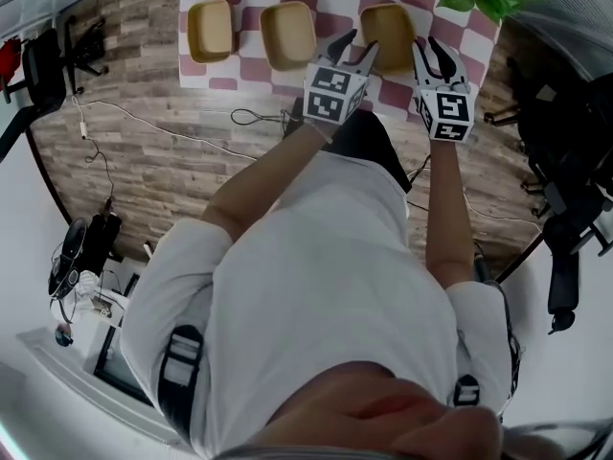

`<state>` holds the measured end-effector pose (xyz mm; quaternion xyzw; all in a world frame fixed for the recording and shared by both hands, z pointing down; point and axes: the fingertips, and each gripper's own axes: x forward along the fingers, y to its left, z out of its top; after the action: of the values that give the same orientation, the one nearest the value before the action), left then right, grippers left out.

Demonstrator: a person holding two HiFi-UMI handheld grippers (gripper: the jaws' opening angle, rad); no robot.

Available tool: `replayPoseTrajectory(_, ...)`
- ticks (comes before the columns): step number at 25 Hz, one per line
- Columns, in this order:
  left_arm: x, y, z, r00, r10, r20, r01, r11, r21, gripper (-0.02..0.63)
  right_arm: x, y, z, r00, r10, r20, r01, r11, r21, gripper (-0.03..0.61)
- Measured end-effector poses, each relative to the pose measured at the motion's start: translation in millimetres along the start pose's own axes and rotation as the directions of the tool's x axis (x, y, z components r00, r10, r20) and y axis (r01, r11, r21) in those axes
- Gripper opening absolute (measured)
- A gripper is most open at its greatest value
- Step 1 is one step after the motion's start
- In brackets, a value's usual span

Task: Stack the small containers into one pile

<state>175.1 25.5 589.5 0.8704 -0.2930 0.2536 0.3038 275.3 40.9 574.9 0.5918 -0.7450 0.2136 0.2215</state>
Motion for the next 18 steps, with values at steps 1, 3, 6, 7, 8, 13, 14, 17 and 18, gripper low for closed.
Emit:
replayPoseTrajectory(1,7.5,5.0,-8.8,1.000,0.012,-0.020,-0.013,1.000,-0.020,0.166,7.2,-1.8,-9.9,1.000,0.005,-0.021,-0.005,1.000,0.002,0.126)
replayPoseTrajectory(3,21.8,13.7,-26.9,0.997,0.027,-0.067,-0.032,0.997,-0.065,0.166,20.4,-4.5,-27.0,0.998,0.013,-0.054,-0.013,1.000,0.010,0.127)
replayPoseTrajectory(6,39.2,19.9,-49.3,0.992,0.028,-0.126,-0.042,0.993,-0.108,0.166,34.2,-8.8,-46.7,0.996,0.014,-0.090,-0.011,1.000,0.029,0.129)
replayPoseTrajectory(7,43.2,20.7,-54.5,0.990,0.029,-0.137,-0.045,0.992,-0.116,0.166,37.4,-10.1,-52.0,0.995,0.012,-0.099,-0.009,0.999,0.033,0.128)
replayPoseTrajectory(8,46.6,21.0,-58.5,0.989,0.029,-0.145,-0.047,0.991,-0.124,0.166,40.0,-11.4,-57.0,0.994,0.011,-0.108,-0.007,0.999,0.037,0.127)
replayPoseTrajectory(13,58.4,17.4,-65.2,0.987,0.016,-0.161,-0.040,0.989,-0.143,0.156,47.6,-13.5,-78.7,0.986,0.026,-0.166,-0.016,0.998,0.056,0.105)
replayPoseTrajectory(14,60.1,16.3,-64.6,0.986,0.010,-0.164,-0.034,0.989,-0.142,0.139,48.3,-12.1,-80.2,0.985,0.033,-0.171,-0.023,0.998,0.061,0.083)
replayPoseTrajectory(17,62.2,15.5,-58.2,0.986,0.012,-0.164,-0.034,0.991,-0.132,0.112,48.4,-8.5,-79.6,0.983,0.041,-0.181,-0.027,0.996,0.080,0.063)
replayPoseTrajectory(18,62.0,15.3,-55.6,0.987,0.015,-0.161,-0.036,0.991,-0.130,0.106,47.5,-7.7,-78.8,0.982,0.041,-0.183,-0.025,0.995,0.093,0.061)
